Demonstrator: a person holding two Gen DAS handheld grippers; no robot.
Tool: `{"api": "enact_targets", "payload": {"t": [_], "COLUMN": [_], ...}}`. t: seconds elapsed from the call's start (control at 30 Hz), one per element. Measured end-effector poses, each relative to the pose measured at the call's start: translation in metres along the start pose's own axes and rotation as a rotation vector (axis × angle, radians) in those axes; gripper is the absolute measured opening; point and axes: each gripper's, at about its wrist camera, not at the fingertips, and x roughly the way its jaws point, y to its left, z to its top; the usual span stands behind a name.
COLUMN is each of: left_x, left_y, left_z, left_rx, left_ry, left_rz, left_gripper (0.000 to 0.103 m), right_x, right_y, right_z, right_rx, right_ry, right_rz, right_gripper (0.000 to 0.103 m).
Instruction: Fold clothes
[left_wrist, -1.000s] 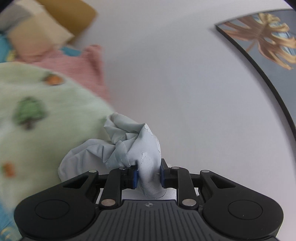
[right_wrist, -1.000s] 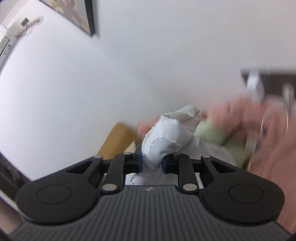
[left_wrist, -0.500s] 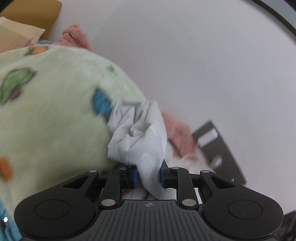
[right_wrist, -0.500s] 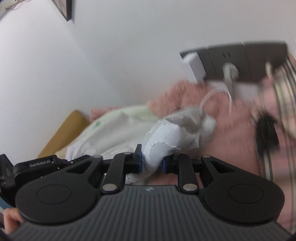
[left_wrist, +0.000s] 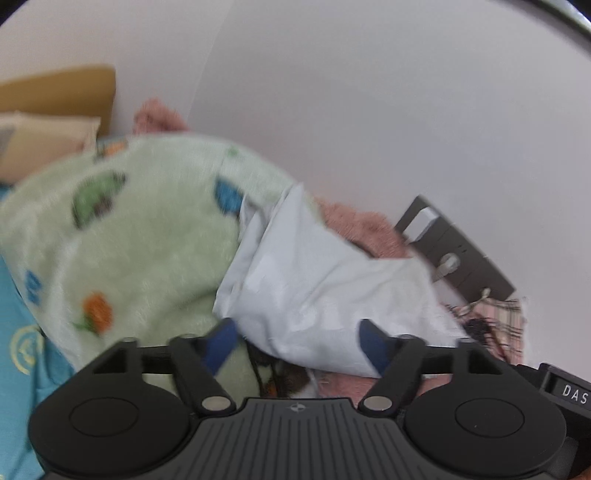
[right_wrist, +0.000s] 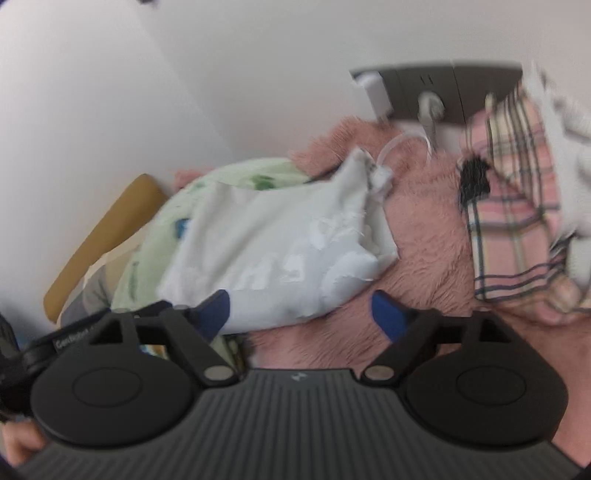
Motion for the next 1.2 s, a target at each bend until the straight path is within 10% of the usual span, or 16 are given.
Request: {"api": "enact_targets", "payload": {"t": [0.2,0.63,1.2], "left_x": [-0.084,-0.249,-0.309], "left_y": [-0.033,-0.068,-0.031], "left_z": [0.008,-0.053,-0.124], "left_rx": [0.071,0.246,0.225], "left_ry": [-0.108,-0.318,-0.488], "left_rz": [0.026,0.079,0.143], "left_gripper": [0.101,0.103,0.103], "right_x": [-0.064,-0.2,-0.22], "right_y": [0.027,0.081,0.123], "right_z": [0.004,-0.047,-0.135], "right_rx": [-0.08,-0.318,-0.388], "right_ry": [-0.08,-0.243,-0.4], "right_rz": [0.02,0.087,0.087], "right_gripper": [0.085,0.085,0.085]}}
